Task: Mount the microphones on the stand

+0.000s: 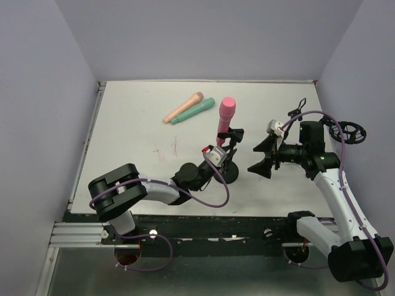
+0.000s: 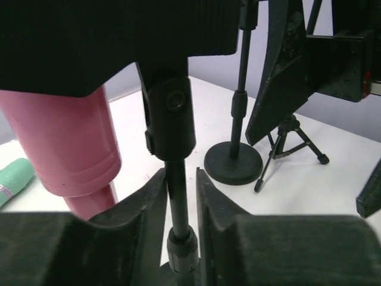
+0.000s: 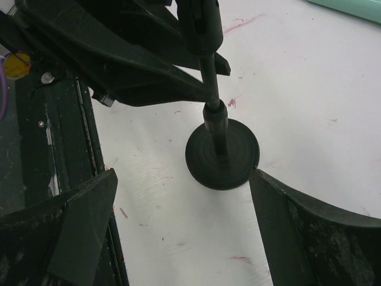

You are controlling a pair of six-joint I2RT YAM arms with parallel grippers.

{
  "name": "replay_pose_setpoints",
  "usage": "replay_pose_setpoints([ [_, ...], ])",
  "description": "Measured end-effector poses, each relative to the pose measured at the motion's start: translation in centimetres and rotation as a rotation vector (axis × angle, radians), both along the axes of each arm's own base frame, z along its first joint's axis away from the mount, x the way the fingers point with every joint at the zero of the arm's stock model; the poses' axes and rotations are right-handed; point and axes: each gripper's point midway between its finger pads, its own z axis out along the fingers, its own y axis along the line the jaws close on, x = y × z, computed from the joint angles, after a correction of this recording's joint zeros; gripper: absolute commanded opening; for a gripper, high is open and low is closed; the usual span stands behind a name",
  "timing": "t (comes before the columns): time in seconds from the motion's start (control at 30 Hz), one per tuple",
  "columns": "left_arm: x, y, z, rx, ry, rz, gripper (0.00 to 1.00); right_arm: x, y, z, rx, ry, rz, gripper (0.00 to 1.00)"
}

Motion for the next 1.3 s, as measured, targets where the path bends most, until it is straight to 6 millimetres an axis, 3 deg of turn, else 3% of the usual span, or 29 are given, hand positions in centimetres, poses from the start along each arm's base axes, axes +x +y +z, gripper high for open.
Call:
replay_pose_setpoints([
  [0.07, 0.4, -0.1, 0.1, -0.002, 0.001, 0.017, 0.01, 0.0, 0.0, 0.0, 0.0, 0.0, 0.0, 1.0],
  [0.33, 0.3, -0.3, 0.3, -0.005, 0.006, 0.02, 0.0, 0.1, -0.1, -0.1, -0.006, 0.0, -0.006, 1.0],
  [0.43, 0.5, 1.4, 0.4, 0.01, 0.011, 0.039, 0.0, 0.2, -0.1, -0.1, -0.009, -0.001, -0.009, 1.0],
  [0.5, 1.4, 3.4, 0.6, 0.007, 0.017, 0.07, 0.0, 0.2, -0.1, -0.2, -0.011, -0.001, -0.011, 1.0],
  [0.67, 6.4, 10.8, 2.0, -0.017, 0.017, 0.231, 0.0, 0.3, -0.2, -0.3, -0.016, 0.0, -0.014, 1.0],
  [0.7, 8.2, 13.6, 2.7, -0.024, 0.006, 0.292, 0.0, 0.3, -0.2, -0.4, -0.017, 0.001, -0.014, 1.0],
  [0.93, 15.0, 26.2, 4.7, 0.009, -0.03, 0.554, 0.0, 0.5, -0.2, -0.8, -0.02, 0.014, -0.012, 1.0],
  [1.1, 19.0, 32.2, 6.0, 0.033, -0.039, 0.652, 0.0, 0.8, -0.2, -1.5, -0.029, 0.028, -0.003, 1.0],
  [1.3, 24.4, 37.2, 6.6, 0.027, -0.034, 0.707, 0.0, 0.7, -0.2, -2.9, -0.046, 0.064, 0.026, 1.0],
])
